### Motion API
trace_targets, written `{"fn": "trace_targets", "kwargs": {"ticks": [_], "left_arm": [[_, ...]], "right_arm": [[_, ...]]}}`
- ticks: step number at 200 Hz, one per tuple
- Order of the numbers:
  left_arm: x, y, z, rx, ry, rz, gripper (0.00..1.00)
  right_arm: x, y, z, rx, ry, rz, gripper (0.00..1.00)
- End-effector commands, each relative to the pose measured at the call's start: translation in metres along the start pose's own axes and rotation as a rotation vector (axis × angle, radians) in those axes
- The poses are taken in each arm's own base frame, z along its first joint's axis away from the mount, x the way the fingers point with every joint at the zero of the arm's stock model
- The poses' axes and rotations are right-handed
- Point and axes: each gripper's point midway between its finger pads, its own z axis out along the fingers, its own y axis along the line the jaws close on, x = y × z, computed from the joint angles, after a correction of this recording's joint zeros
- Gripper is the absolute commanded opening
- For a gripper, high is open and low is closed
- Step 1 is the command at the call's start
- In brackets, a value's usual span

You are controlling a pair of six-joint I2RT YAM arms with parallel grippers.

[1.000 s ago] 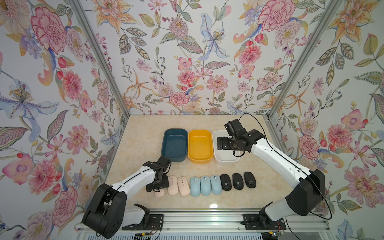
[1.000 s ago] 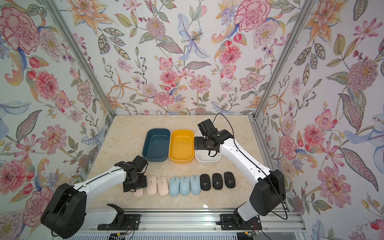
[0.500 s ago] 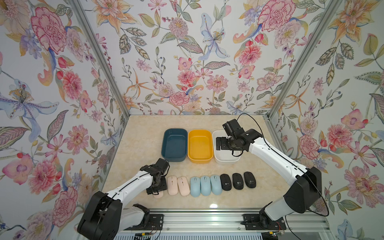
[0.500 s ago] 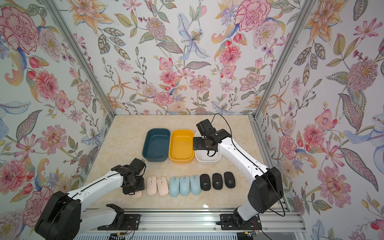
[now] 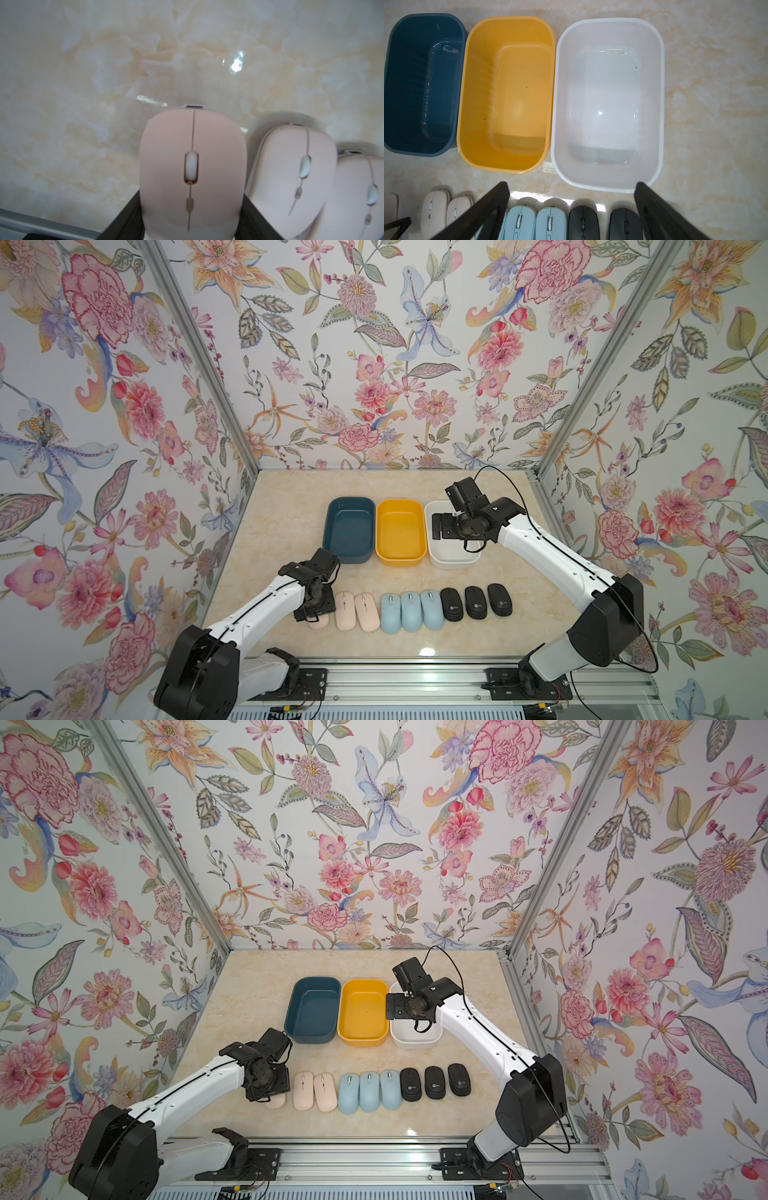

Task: Place the mice by color into the storage box
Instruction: Pick up the mouse from the center of the board, then place the mouse in the storage box.

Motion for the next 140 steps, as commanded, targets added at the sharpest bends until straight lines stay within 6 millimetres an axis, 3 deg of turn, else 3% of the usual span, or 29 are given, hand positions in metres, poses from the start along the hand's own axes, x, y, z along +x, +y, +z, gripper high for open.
{"fn": "trace_targets", "kwargs": {"ticks": [1, 38, 63, 101, 140], "left_arm": [[-0.019, -0.006, -0.027, 0.017, -0.044, -0.006, 0.55], [-0.068, -0.041, -0.078, 0.093, -0.132, 0.036, 0.55], [-0.104, -0.068, -0.1, 0.112, -0.171, 0.097, 0.55], [-0.154, -0.102, -0.1, 0.108, -0.186, 0.147, 0.56], [-0.2, -0.133, -0.083, 0.112, -0.185, 0.172, 0.57]], "right_arm": [[-0.011, 0.007, -0.013, -0.017, -0.031, -0.006, 0.98], [-0.023, 0.008, -0.023, -0.019, -0.063, -0.009, 0.98], [-0.033, 0.006, -0.033, -0.016, -0.093, -0.005, 0.98], [-0.046, 0.002, -0.043, -0.022, -0.126, 0.018, 0.98], [-0.053, -0.009, -0.053, -0.007, -0.153, 0.046, 0.98]]}}
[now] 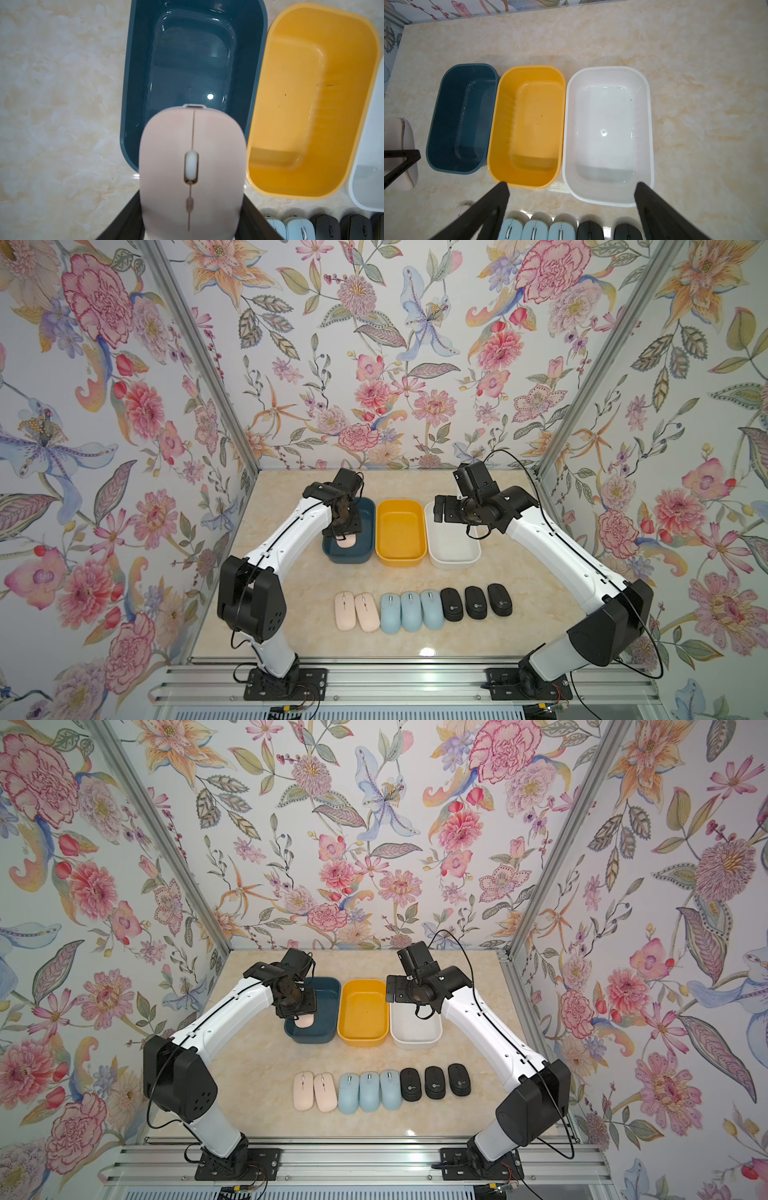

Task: Place the mice by color into the storage box
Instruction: Place the mouse in the storage box.

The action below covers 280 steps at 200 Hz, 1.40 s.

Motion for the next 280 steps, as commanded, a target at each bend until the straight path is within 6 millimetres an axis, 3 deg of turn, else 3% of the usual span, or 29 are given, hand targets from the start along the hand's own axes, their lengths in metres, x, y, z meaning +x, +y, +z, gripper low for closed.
{"fn": "trace_targets", "kwargs": {"ticks": [1, 27, 57, 80, 133, 219, 280], "left_arm": [[-0.024, -0.004, 0.009, -0.006, -0.001, 0.041, 0.57], [-0.051, -0.013, 0.028, 0.021, 0.005, 0.022, 0.57], [-0.068, -0.014, 0.056, 0.016, 0.026, 0.014, 0.57], [-0.069, -0.012, 0.081, 0.018, 0.072, -0.004, 0.57], [-0.078, -0.017, 0.112, 0.029, 0.098, 0.016, 0.58], [-0.081, -0.009, 0.155, -0.018, 0.129, 0.014, 0.59], [-0.086, -0.008, 0.173, -0.025, 0.132, 0.013, 0.6]], "right_arm": [[-0.009, -0.011, -0.017, 0.023, -0.033, 0.011, 0.98], [-0.011, -0.026, -0.022, 0.044, -0.045, 0.035, 0.98], [-0.012, -0.042, -0.028, 0.065, -0.057, 0.065, 0.98], [-0.012, -0.052, -0.03, 0.076, -0.068, 0.085, 0.99], [-0.005, -0.067, -0.024, 0.1, -0.043, 0.11, 0.98], [0.003, -0.081, -0.019, 0.127, -0.036, 0.139, 0.98], [0.006, -0.084, -0.022, 0.136, -0.033, 0.142, 0.98]]}}
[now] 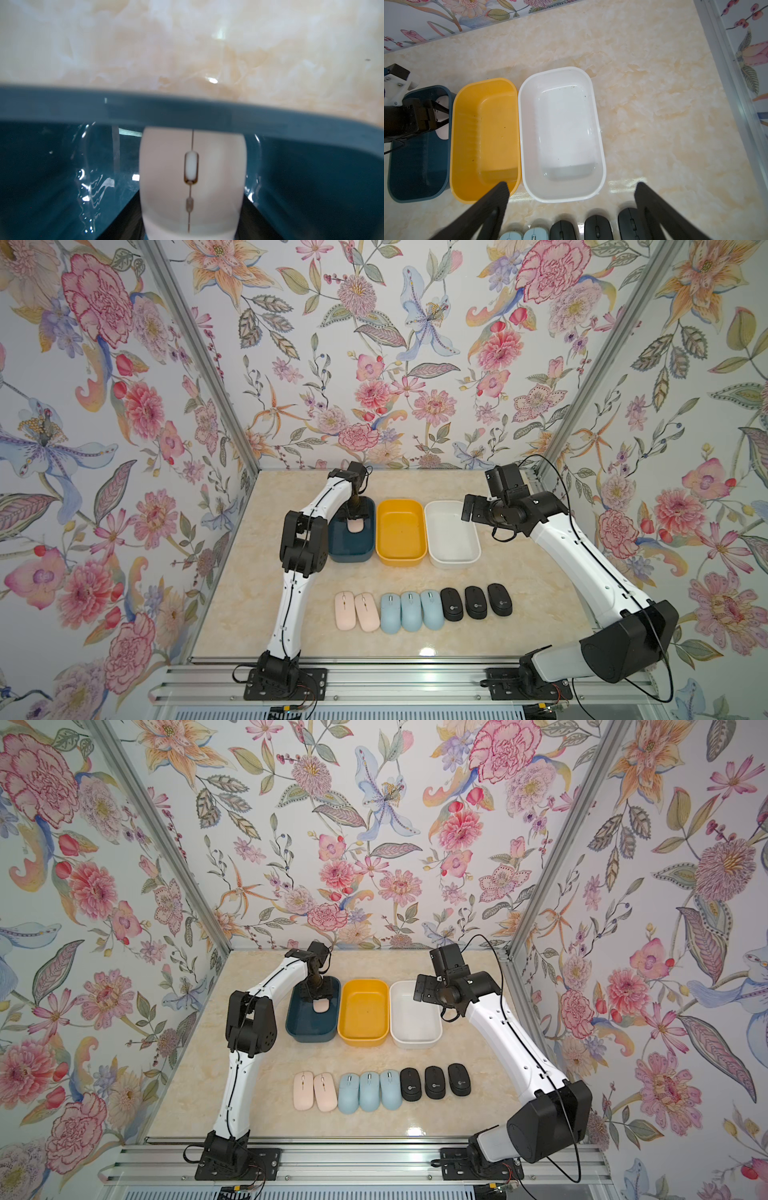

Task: Place the mice by color into the storage box
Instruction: Place the mouse in the storage box.

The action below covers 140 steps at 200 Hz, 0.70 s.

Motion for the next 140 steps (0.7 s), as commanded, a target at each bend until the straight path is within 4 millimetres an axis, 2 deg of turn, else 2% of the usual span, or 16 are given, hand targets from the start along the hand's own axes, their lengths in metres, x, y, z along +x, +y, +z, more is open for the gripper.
{"fn": "trace_targets", "kwargs": {"ticks": [1, 42, 86, 112, 129, 140], "left_arm": [[-0.01, 0.007, 0.005, -0.021, -0.018, 0.001, 0.6], [-0.006, 0.01, 0.011, -0.033, -0.003, 0.007, 0.69], [-0.008, 0.011, 0.0, -0.037, -0.018, 0.021, 0.73], [-0.01, 0.009, -0.026, -0.027, -0.052, 0.028, 0.74], [-0.01, 0.008, -0.054, -0.009, -0.084, 0.035, 0.76], [-0.007, 0.007, -0.073, 0.0, -0.103, 0.047, 0.83]], "right_arm": [[0.002, -0.007, -0.008, 0.015, -0.014, 0.012, 0.98], [0.005, -0.009, -0.012, 0.013, -0.015, 0.017, 0.99], [0.006, -0.008, -0.012, 0.003, -0.018, 0.024, 0.99], [0.002, -0.007, -0.017, -0.005, -0.036, 0.026, 0.99], [-0.001, -0.006, -0.021, -0.013, -0.049, 0.021, 0.99], [-0.003, -0.006, -0.022, -0.017, -0.056, 0.019, 0.99]]}}
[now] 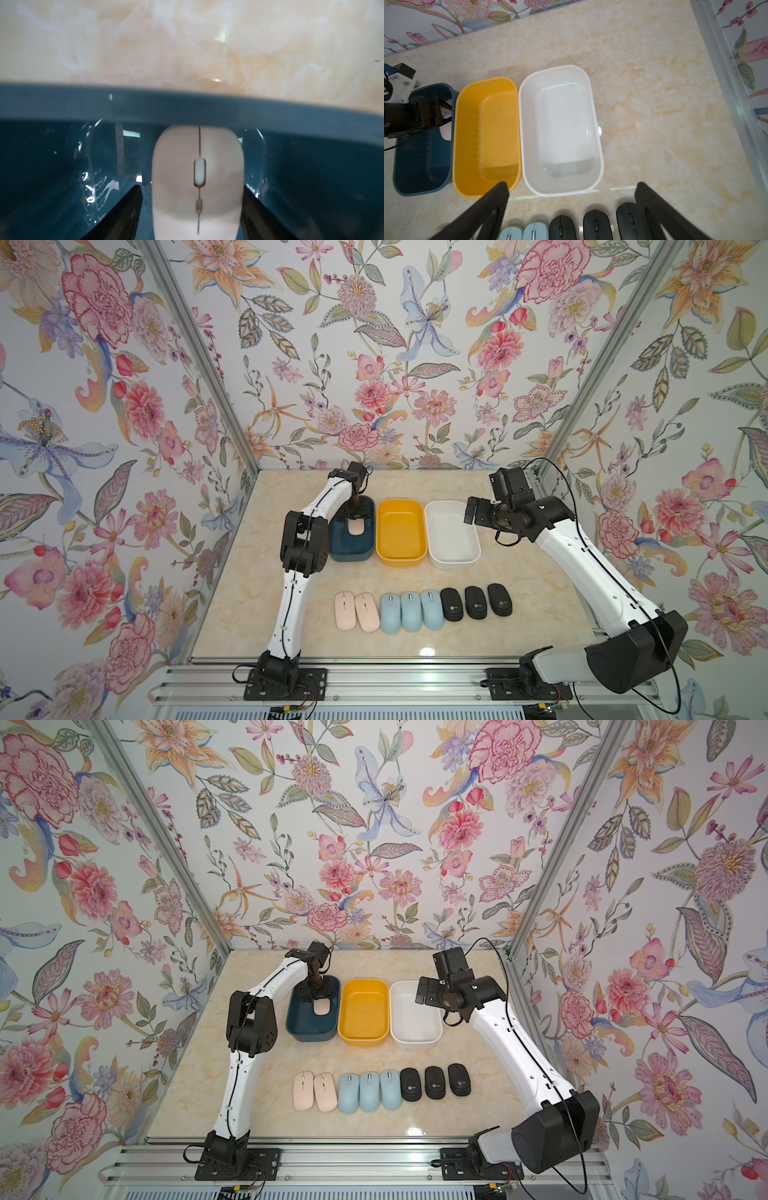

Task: Place the mice by color into the storage box
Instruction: Place the mouse in the storage box, then pick up the mouse from the center of the board.

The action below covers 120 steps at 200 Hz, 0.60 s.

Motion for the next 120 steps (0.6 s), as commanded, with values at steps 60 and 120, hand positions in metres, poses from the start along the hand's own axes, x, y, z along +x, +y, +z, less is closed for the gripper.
{"fn": "trace_targets", "kwargs": {"ticks": [60, 120], "left_arm": [[0.058, 0.021, -0.147, -0.005, -0.137, 0.05, 0.85], [0.186, 0.031, -0.138, -0.048, -0.022, 0.074, 0.8]], "right_arm": [[-0.011, 0.011, -0.005, -0.056, -0.041, -0.007, 0.98], [-0.01, 0.036, -0.002, -0.041, -0.042, -0.122, 0.97]]}}
